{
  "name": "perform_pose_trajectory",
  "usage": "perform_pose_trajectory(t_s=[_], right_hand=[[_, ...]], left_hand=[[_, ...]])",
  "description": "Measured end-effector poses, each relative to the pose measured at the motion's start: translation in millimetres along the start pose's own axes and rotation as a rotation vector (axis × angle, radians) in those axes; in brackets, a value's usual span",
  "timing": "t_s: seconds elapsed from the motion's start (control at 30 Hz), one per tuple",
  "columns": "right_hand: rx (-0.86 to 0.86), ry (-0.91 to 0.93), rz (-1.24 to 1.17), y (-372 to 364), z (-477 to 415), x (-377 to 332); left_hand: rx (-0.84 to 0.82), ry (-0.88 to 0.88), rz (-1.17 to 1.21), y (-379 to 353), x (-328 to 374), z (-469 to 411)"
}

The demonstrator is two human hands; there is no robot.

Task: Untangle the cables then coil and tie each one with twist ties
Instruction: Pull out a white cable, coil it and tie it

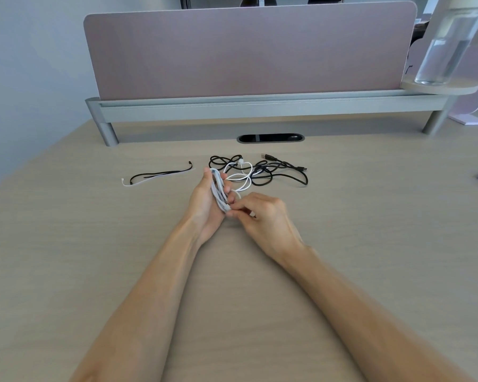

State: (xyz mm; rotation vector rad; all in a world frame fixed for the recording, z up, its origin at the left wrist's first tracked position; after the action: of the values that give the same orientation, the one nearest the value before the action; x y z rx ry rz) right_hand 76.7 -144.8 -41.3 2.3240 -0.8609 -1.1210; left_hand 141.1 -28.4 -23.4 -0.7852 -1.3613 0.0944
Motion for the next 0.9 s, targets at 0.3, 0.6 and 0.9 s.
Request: perform_pose_trajectory(t_s=[0.3, 0.6, 0.9], right_hand=[[-0.040, -0.342, -0.231, 7, -6, -2], [-0.064, -0.533, -0.337, 1, -8, 1], [-0.175, -0.462, -0.177, -3, -10, -2]], left_hand=[[0.024, 0.022, -0.003, -4, -9, -5], [0.031, -0.019, 0.037, -3, -8, -7], [-0.026, -0.075, 0.098, -11, -8, -4]])
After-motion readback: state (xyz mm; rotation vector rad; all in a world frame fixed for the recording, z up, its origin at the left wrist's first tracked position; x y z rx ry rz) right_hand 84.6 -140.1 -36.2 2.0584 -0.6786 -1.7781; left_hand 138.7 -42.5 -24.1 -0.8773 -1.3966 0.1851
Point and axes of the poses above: each hand's wrist, its own z-axis away from the middle knuckle, its own y-axis out of the back of the hand, x = y × z, the point moved 1 cm from there along -z, towards the middle knuckle, and after that the axes turned 7 degrees about -x, right-handed, at the moved point
